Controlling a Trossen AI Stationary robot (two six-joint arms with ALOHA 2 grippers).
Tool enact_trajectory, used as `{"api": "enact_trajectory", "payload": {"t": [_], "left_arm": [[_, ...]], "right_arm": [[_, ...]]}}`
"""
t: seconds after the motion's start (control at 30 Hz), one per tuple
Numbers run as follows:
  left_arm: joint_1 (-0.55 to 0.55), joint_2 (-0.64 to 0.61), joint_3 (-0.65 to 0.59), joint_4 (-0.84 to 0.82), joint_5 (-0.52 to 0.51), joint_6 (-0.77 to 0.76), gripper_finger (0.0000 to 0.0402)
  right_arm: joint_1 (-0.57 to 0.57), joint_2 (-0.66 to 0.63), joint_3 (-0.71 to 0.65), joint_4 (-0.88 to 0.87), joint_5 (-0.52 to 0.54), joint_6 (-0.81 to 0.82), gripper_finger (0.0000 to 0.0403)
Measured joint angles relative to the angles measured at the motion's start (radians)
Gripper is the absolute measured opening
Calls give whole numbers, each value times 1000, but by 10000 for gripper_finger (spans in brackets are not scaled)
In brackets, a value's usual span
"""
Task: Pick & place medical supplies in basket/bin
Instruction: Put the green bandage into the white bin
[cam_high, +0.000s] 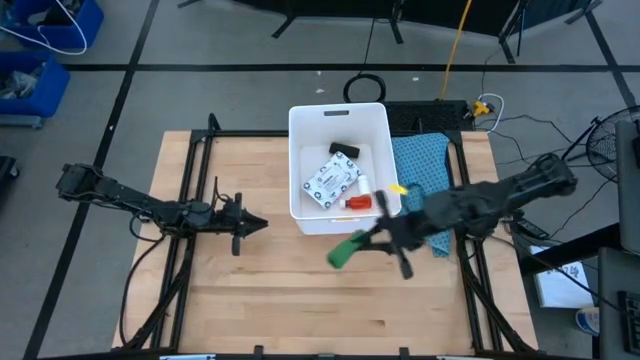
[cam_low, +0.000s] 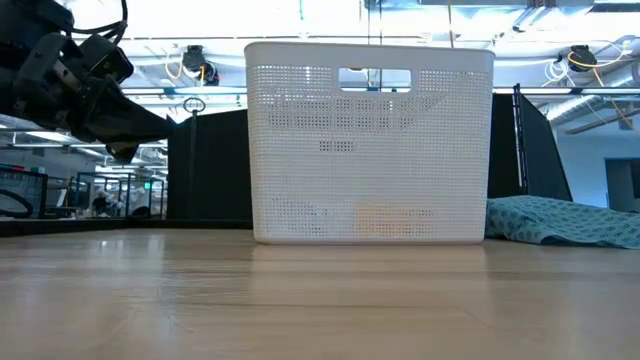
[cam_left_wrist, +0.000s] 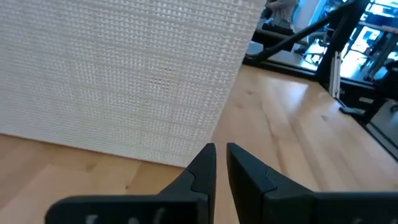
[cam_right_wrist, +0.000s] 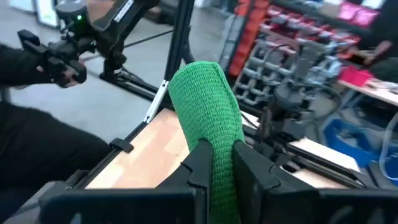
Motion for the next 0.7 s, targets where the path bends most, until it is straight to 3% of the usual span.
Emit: {"api": "enact_trajectory", "payload": {"t": [0.17, 0.5, 0.7], "left_arm": [[0, 0, 0, 2, -5, -38, 42], [0, 0, 0, 2, -5, -46, 42], [0, 0, 0, 3, -5, -21, 42]], "right_arm": [[64, -220, -250, 117, 139, 80, 30], [107, -647, -808, 506, 228, 190, 29], [105, -752, -936, 618, 271, 215, 29]]}}
